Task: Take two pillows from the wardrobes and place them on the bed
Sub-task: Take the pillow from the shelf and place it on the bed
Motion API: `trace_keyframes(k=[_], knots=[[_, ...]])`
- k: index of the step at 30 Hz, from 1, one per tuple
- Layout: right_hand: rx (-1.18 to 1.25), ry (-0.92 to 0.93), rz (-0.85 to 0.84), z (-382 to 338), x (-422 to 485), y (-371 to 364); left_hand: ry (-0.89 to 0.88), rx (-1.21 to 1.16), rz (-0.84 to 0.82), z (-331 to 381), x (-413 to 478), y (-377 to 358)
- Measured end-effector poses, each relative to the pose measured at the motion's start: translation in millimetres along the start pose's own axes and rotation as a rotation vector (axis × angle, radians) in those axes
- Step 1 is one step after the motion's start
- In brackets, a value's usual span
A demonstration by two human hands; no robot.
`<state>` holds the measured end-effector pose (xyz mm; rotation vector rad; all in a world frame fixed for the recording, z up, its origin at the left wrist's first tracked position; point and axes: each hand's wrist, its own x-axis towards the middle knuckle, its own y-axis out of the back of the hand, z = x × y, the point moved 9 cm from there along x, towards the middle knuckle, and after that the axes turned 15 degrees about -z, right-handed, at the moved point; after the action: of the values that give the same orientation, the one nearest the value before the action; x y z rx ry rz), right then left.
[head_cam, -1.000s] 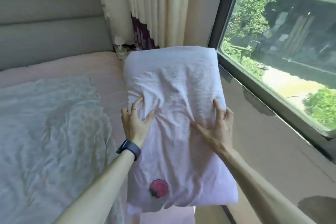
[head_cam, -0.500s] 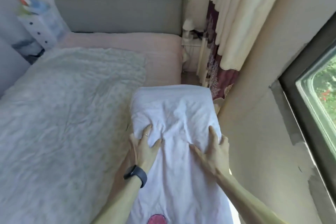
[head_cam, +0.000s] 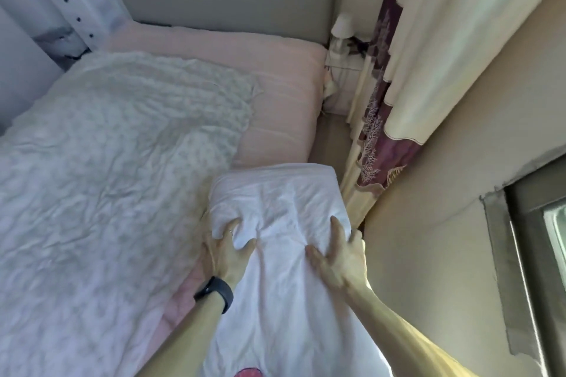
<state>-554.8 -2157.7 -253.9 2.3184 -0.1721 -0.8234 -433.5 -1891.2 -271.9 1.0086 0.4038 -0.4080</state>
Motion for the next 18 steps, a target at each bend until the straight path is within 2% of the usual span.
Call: trace_keyframes(k=[4, 12, 18], knots=[[0.011, 0.01, -0.012, -25.4, 77.5, 29.1, 0.037, -0.032, 0.019, 38.7, 68.3, 23.7], [-0.003, -0.026, 0.014, -105.8, 264.2, 120.2, -0.003, -0.034, 0.034, 153.3, 234.2, 97.3], [-0.012, -0.002, 0.037, -157.9, 385.5, 192.9, 0.067, -0.077, 0.024, 226.9, 340.3, 137.5]])
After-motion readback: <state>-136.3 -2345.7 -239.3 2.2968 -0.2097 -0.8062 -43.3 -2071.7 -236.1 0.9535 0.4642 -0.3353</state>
